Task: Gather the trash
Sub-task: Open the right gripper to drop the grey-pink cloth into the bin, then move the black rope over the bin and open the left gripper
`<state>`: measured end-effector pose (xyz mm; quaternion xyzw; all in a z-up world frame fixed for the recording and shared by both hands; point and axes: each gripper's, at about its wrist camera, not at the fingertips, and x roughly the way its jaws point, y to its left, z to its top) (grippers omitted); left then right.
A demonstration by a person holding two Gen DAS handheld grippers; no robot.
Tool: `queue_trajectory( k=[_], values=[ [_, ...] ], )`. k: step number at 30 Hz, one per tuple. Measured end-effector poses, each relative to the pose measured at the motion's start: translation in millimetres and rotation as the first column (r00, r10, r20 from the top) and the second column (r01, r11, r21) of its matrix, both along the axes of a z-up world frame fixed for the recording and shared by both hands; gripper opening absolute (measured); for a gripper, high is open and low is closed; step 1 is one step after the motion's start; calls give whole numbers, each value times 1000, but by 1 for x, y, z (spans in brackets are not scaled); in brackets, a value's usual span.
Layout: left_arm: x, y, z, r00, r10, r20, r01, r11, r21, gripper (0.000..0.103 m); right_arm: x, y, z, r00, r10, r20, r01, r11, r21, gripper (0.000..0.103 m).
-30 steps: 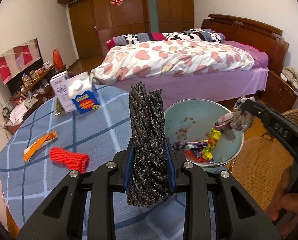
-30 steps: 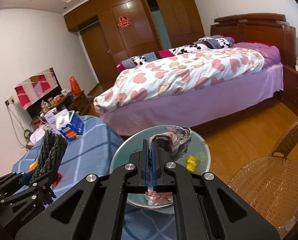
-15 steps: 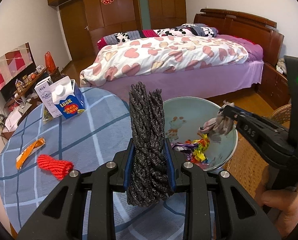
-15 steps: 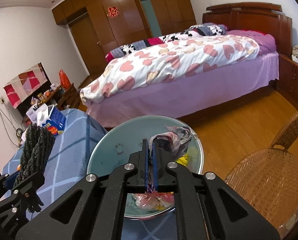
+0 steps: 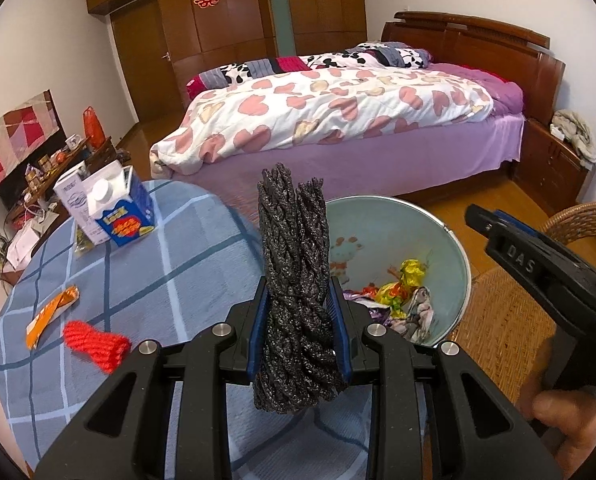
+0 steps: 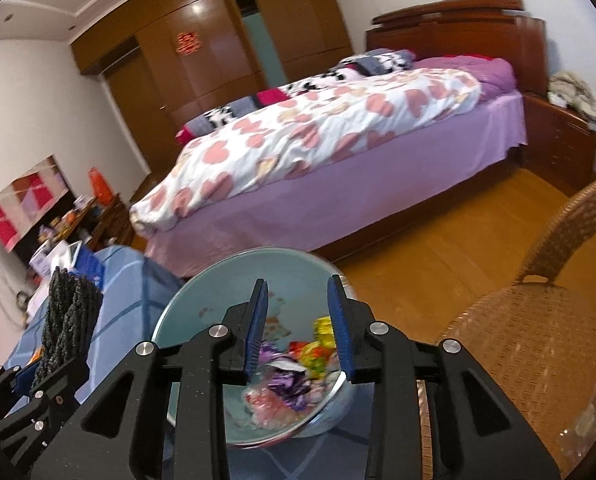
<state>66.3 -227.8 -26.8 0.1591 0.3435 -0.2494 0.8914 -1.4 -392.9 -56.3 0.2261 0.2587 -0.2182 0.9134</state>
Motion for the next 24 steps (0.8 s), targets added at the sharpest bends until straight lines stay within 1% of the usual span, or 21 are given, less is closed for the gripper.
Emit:
queue_trajectory(
  k=[4,5,6,7,8,9,10,13,15,16,17,19,20,21,22,23,24],
  values=[
    [6,-23,2,1000,-25,0,25,1000,-5,28,-7,-9,1,999,-44,10,44,999,7,34],
    [8,-30,2,999,-38,0,38,999,-14,31,-9,-10,2,999,-51,12,51,999,6,34],
    [10,-36,1,999,-46,-3,46,999,-16,32,-12,-12,3,998,-64,18,64,998,10,34],
    [12,-38,0,999,-46,-7,46,999,-14,38,-13,-14,4,997,-69,23,69,998,14,34],
    [15,-41,-1,999,-40,-14,40,999,-11,55,-15,-15,4,997,-74,27,73,997,17,34],
    [16,-41,-1,999,-33,-11,33,999,-15,62,-17,-17,6,996,-80,33,79,997,18,34],
    [16,-41,-1,1000,-27,-5,27,1000,-15,67,-18,-18,7,996,-84,37,84,996,18,34],
    [17,-37,-1,1000,-15,-2,15,1000,-11,66,-20,-19,9,995,-91,49,90,996,24,34],
    [17,-32,1,1000,-7,-2,7,1000,-18,68,-21,-18,9,995,-89,53,88,996,24,36],
    [17,-28,1,1000,1,-1,-1,1000,-18,72,-21,-17,9,995,-87,55,86,996,23,37],
    [17,-24,1,1000,11,2,-11,1000,-16,75,-21,-16,10,995,-85,57,84,996,20,40],
    [18,-15,1,1000,27,3,-27,1000,-15,76,-21,-11,11,995,-77,61,76,997,10,45],
    [19,-8,1,999,39,0,-39,999,-16,77,-21,-9,11,995,-72,64,72,997,7,49],
    [20,-2,1,999,50,-3,-50,999,-18,77,-21,-7,12,996,-62,67,62,998,5,56],
    [20,3,2,998,57,-4,-57,998,-20,78,-20,-4,12,996,-49,69,49,999,4,60],
    [20,11,2,998,66,-2,-66,998,-20,79,-19,-1,12,997,-40,69,39,999,2,67],
    [20,18,3,997,80,5,-80,997,-17,80,-18,5,13,997,-22,68,22,1000,-6,69]
  ],
)
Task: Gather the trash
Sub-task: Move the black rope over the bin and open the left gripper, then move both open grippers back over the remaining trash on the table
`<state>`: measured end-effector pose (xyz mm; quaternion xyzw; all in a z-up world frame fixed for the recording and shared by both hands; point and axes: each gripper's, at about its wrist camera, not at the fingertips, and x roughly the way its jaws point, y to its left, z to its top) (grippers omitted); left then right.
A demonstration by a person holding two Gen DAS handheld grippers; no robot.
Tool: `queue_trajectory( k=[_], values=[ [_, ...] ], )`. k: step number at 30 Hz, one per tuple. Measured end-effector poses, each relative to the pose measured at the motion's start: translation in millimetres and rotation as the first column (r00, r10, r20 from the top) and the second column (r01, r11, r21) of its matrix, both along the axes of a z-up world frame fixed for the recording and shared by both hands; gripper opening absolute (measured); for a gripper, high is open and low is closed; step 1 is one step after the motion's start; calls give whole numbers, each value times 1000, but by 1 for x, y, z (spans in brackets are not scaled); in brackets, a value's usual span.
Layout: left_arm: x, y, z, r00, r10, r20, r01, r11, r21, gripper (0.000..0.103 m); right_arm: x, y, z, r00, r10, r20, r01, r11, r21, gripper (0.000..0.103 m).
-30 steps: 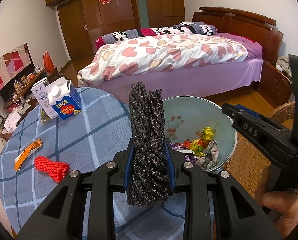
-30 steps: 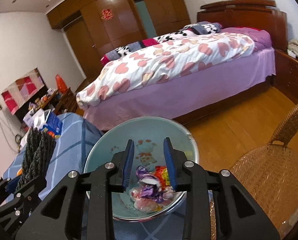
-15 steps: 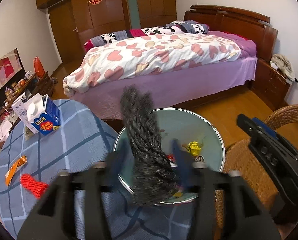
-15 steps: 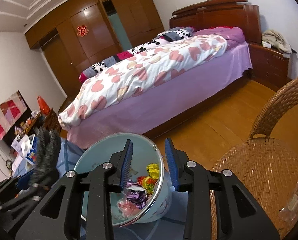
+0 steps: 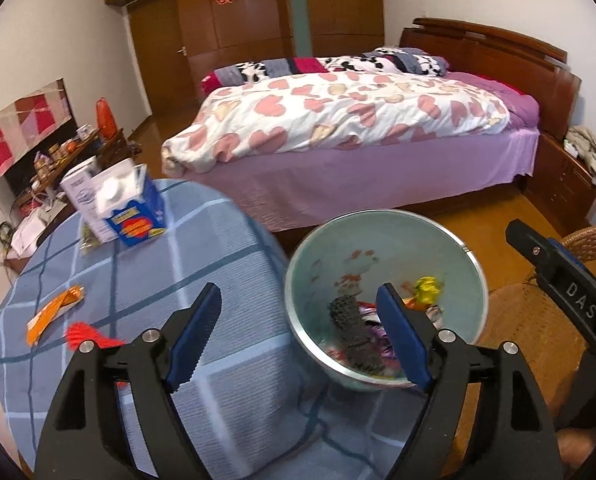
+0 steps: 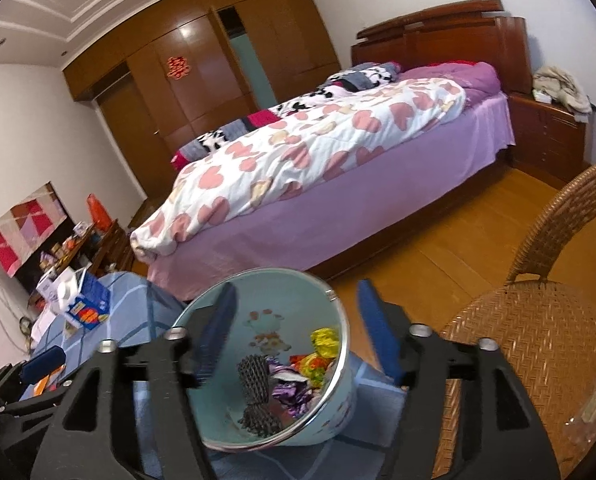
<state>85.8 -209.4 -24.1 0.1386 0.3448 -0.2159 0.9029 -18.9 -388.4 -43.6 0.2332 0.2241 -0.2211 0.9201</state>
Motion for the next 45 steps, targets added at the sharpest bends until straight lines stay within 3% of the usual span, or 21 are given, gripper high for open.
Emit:
queue_trajectory(
  k=[8,15,20,26,32,36,38,45],
  values=[
    [5,58,-3,993,119,12,-119,993,27,85,17,41,-1,991,134,-25,-134,991,-21,77],
    [7,107,-6,980,201,11,-201,979,33,85,39,93,0,963,266,-44,-268,962,-49,86],
    [11,138,-7,967,254,18,-255,966,34,92,54,124,-2,943,321,-88,-327,942,-76,86],
    [21,178,-13,948,318,-3,-318,947,33,92,67,150,-5,923,365,-122,-376,923,-82,87],
    [30,227,-26,927,375,-20,-373,926,59,93,82,177,-7,881,458,-122,-469,879,-82,88],
    [35,267,-35,904,426,-37,-424,904,61,93,101,200,-12,837,529,-139,-541,839,-63,85],
    [38,283,-39,895,443,-41,-440,896,66,93,114,212,-16,805,571,-160,-584,810,-52,79],
    [52,330,-51,885,464,-39,-458,882,115,92,163,261,-31,655,713,-250,-735,678,5,69]
  ],
)
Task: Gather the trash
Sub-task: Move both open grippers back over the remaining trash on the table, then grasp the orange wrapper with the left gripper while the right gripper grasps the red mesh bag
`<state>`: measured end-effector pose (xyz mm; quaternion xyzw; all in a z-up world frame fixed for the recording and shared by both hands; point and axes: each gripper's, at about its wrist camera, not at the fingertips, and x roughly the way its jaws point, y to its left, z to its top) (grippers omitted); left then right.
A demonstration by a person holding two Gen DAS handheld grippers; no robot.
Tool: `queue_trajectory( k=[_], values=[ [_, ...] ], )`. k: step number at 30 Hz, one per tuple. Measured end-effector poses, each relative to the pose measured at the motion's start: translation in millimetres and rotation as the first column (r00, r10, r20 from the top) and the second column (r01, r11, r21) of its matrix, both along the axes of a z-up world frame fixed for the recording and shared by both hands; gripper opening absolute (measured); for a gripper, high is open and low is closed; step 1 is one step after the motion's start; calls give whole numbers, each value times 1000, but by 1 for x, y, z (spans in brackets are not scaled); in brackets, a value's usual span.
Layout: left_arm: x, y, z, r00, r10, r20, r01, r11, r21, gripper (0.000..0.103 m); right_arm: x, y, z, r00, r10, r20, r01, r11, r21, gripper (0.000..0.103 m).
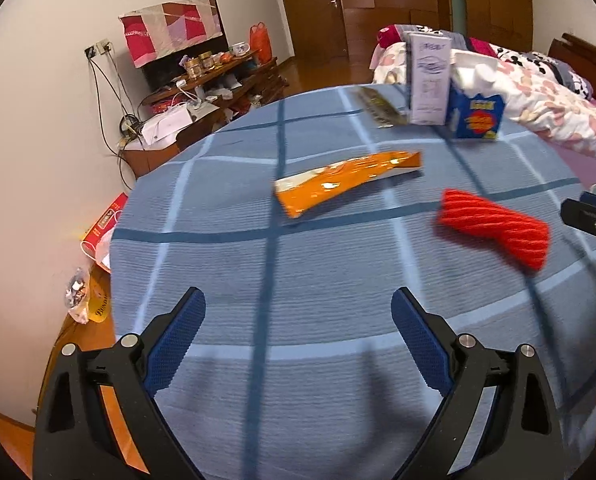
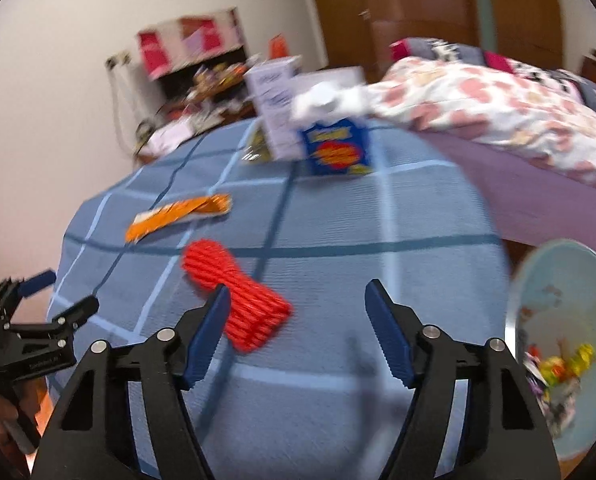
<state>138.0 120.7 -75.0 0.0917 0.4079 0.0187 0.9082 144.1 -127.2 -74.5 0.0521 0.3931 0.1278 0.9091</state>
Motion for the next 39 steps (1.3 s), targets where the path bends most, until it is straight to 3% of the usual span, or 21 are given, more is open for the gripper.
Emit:
queue_trajectory(
  k=[7,12,14,15,17,23,28,30,33,36,39],
  values=[
    [25,19,-1,999,-34,-10,34,999,17,92,37,46,-18,982,151,-113,-156,987,-46,66],
    [44,21,1,997,-75,-20,76,997,13,92,46,65,-33,965,201,-169,-222,969,-112,48],
    [53,18,1,993,-115,-28,115,993,10,92,45,68,-34,965,213,-154,-235,962,-140,39],
    [57,15,0,991,-134,-29,134,991,22,92,44,68,-34,967,209,-146,-231,959,-162,29],
    [66,9,-2,984,-177,-27,178,983,49,92,44,64,-33,968,205,-148,-227,961,-157,23],
    [96,-7,2,958,-288,-12,288,954,85,92,28,11,-10,990,97,-104,-103,993,-54,22],
    [122,-28,-9,903,-426,-55,430,898,92,91,9,-36,7,997,-7,-71,6,1000,-11,22],
    [133,-34,-20,889,-446,-107,454,888,73,80,2,-46,10,997,-31,-65,30,999,-12,22],
    [142,-32,-26,888,-442,-130,448,894,20,68,-13,-57,12,996,-55,-66,56,998,5,22],
    [143,-28,-26,883,-448,-142,443,894,-64,45,-18,-66,13,995,-79,-63,80,997,14,22],
    [131,-35,-27,889,-440,-128,441,897,-20,24,-24,-71,12,994,-94,-56,96,995,30,22]
  ],
)
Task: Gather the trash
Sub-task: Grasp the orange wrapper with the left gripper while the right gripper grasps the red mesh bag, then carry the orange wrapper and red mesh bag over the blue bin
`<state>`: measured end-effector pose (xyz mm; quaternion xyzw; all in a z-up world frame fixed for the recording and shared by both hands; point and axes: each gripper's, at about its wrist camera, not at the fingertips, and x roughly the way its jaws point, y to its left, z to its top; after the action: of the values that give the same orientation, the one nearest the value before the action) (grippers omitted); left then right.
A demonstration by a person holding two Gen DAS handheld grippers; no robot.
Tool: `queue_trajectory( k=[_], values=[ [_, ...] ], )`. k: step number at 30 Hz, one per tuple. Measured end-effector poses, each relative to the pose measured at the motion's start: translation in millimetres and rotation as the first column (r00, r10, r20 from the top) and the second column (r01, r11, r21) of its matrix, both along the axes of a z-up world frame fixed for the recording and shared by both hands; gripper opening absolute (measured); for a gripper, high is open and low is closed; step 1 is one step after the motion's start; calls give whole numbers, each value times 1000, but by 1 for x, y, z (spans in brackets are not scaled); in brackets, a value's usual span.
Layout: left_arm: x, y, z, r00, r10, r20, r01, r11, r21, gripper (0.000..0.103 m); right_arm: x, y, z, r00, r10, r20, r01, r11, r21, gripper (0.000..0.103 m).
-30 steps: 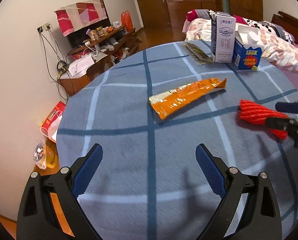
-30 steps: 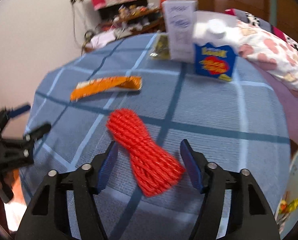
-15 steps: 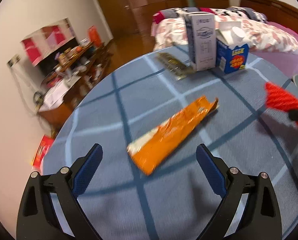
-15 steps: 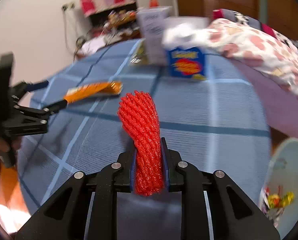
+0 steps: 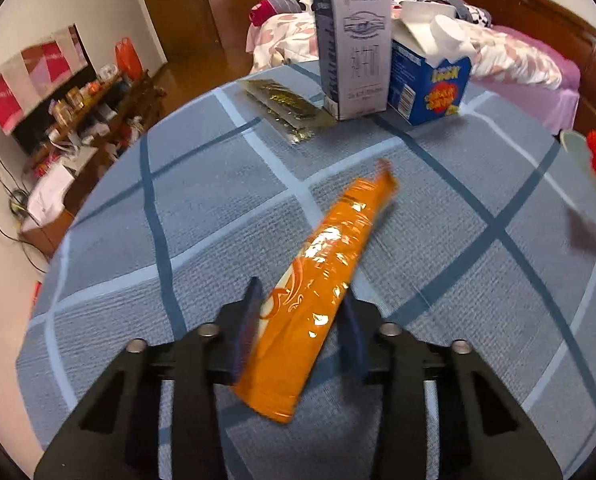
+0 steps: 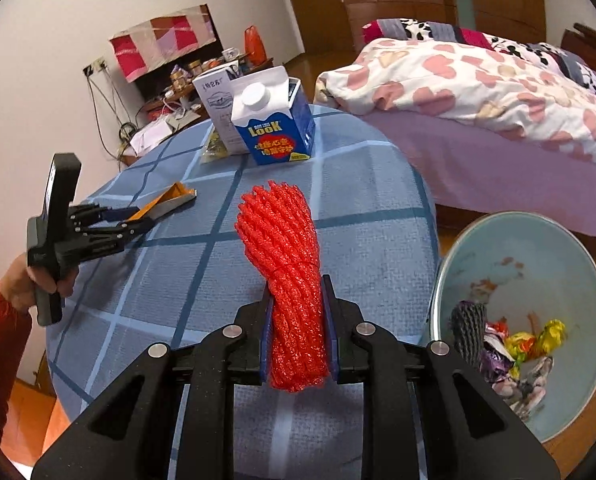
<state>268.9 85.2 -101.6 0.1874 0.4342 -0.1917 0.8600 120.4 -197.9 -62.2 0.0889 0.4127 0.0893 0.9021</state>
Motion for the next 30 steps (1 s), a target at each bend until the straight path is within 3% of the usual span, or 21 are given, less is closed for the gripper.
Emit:
queue_trajectory(
  k=[5,11,17,30],
  values=[
    [-22,-2,3,992,126,10,-126,992,-3,13,-12,6,-3,1000,-16,17,16,1000,6,22],
    [-65,4,19,958,287,23,-286,958,-14,13,-26,14,-8,998,-49,35,50,999,-11,22],
    [-105,-2,30,944,327,41,-325,944,-49,13,-40,16,-6,994,-95,56,96,995,-16,22],
    [-172,-24,43,938,341,60,-334,937,-106,13,-74,25,10,983,-110,145,118,992,-48,22]
  ],
)
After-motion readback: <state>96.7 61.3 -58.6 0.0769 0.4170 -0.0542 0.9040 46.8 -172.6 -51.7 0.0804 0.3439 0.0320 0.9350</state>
